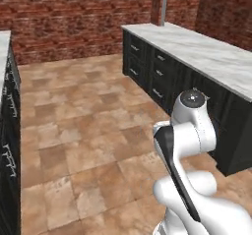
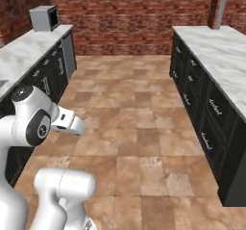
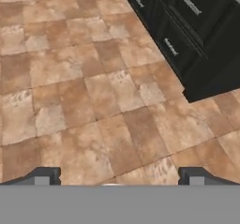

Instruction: Take a sugar cube from the saucer and place it inside the coffee. Then, grab milk from the fridge and place it next to the coffee on the counter to sweeten the coffee.

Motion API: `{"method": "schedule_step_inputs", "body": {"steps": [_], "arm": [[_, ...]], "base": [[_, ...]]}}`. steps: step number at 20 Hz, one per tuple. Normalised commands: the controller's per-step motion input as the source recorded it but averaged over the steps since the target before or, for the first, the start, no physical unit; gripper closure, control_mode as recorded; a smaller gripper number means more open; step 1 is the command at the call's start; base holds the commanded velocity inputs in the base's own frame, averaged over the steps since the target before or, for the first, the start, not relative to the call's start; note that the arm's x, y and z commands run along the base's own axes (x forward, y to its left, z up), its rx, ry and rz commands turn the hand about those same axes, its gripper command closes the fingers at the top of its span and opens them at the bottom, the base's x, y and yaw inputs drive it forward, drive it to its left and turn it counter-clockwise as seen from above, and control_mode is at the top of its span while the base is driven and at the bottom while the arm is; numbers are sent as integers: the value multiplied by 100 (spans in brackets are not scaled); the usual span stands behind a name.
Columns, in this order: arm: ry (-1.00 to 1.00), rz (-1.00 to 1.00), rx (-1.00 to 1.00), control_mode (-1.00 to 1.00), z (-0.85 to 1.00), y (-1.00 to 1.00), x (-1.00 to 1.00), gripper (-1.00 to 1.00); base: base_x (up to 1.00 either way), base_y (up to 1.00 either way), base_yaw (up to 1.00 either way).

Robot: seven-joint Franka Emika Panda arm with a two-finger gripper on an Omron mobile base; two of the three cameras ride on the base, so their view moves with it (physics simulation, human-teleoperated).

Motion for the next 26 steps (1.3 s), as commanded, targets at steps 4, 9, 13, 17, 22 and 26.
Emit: {"method": "schedule_step_inputs", "body": {"steps": [4, 9, 13, 17, 22, 26], "arm": [[0, 0, 0, 100, 0, 0, 0, -100], [0, 0, 0, 100, 0, 0, 0, -100], [0, 0, 0, 100, 0, 0, 0, -100], [0, 0, 0, 100, 0, 0, 0, -100], [0, 0, 0, 100, 0, 0, 0, -100], [0, 0, 0, 100, 0, 0, 0, -100]], "base": [[6, -49, -73], [6, -48, -73], [5, -41, -75], [4, -36, -75], [4, -28, -77], [10, -7, -77]]}}
